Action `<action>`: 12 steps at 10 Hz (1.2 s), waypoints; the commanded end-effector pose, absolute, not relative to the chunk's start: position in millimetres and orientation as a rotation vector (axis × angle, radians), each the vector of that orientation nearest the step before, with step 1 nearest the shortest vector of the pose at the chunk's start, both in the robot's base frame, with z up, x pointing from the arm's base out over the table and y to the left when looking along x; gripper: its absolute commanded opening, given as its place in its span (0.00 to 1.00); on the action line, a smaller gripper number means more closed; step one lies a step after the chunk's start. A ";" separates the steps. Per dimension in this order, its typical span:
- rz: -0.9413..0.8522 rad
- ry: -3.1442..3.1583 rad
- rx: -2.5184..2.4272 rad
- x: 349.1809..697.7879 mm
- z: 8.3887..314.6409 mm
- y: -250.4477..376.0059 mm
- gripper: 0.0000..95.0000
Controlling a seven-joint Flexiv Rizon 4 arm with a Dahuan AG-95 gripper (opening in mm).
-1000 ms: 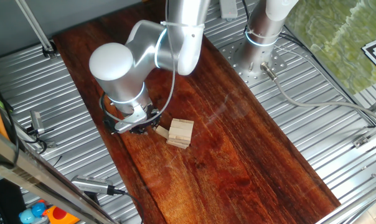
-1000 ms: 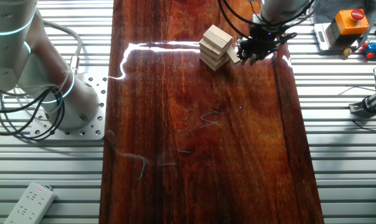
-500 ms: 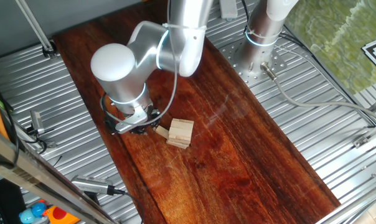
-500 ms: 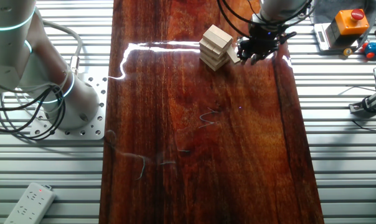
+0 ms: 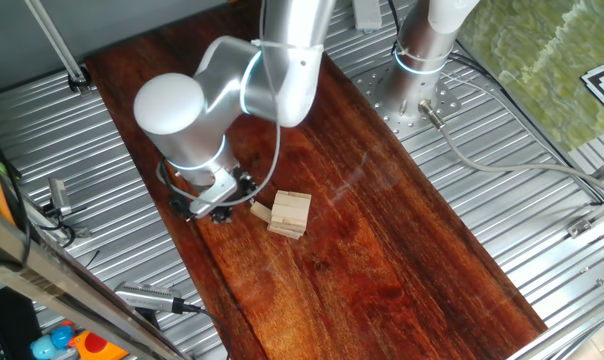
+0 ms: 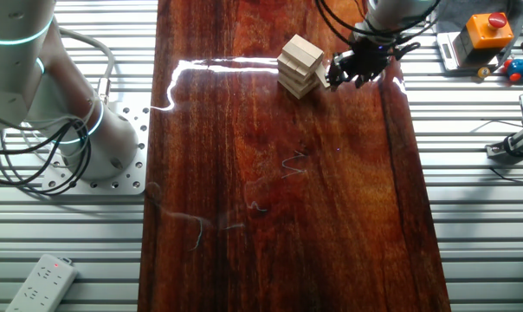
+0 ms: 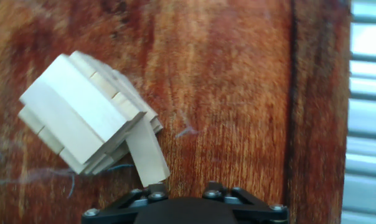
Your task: Play Jenga
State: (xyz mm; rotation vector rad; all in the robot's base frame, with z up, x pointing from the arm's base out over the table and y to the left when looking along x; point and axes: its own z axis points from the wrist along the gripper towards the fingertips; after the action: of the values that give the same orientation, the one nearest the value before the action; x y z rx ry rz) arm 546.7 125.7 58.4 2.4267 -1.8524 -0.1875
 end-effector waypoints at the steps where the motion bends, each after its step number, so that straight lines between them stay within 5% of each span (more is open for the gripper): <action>1: -0.209 -1.776 2.478 545.8 59.0 125.6 0.80; 12: -0.176 -1.766 2.515 540.3 54.7 124.7 0.80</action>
State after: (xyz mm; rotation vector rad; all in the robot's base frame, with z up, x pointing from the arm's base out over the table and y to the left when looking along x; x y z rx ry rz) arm 542.1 125.6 53.2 2.5132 -1.7704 -0.1735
